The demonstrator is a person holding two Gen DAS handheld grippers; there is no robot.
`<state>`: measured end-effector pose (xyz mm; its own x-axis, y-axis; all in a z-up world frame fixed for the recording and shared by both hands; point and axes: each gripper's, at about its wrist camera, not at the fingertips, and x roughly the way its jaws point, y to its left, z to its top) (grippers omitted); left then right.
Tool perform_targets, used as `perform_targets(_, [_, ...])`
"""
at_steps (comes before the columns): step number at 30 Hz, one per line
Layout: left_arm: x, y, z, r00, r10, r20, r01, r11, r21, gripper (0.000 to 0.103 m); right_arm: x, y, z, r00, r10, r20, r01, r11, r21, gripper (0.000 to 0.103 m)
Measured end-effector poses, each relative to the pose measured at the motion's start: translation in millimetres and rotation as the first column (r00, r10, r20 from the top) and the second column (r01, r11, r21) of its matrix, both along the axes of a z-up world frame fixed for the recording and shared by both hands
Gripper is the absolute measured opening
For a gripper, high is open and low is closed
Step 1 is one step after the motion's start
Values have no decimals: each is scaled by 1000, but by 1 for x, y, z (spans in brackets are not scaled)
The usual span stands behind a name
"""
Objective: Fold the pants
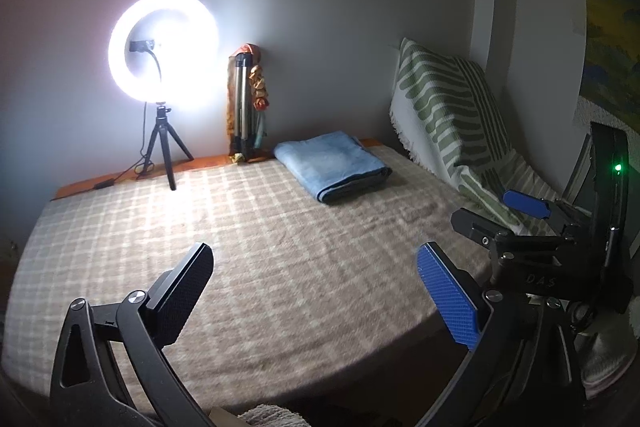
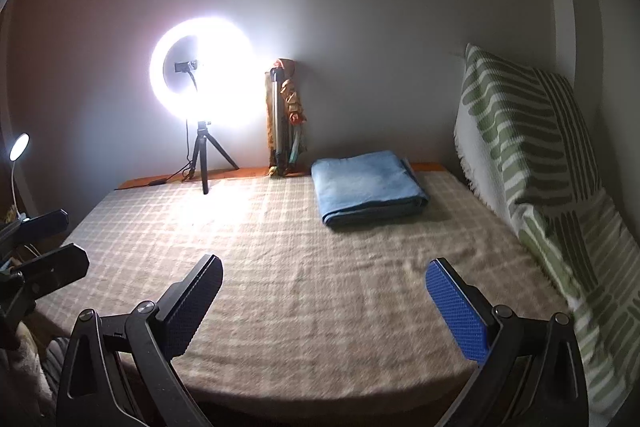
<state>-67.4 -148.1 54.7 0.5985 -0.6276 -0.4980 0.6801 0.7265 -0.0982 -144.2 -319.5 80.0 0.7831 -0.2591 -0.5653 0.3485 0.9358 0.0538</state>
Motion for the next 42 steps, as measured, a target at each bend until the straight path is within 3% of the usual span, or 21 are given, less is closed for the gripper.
perform_targets(14, [-12,16,-3,1000,19,-8,-20,999,-29,102,-13,22,0,1000,-4,22,4,1000,-12,103])
perform_targets(29, [-12,21,-8,997,74,2,-74,997,-14,102,-15,20,1,999,3,40,-2,1000,-11,103])
perform_targets(42, [-11,11,-12,998,61,-8,-61,998,11,102,-16,14,-10,999,-3,37,1,1000,28,103])
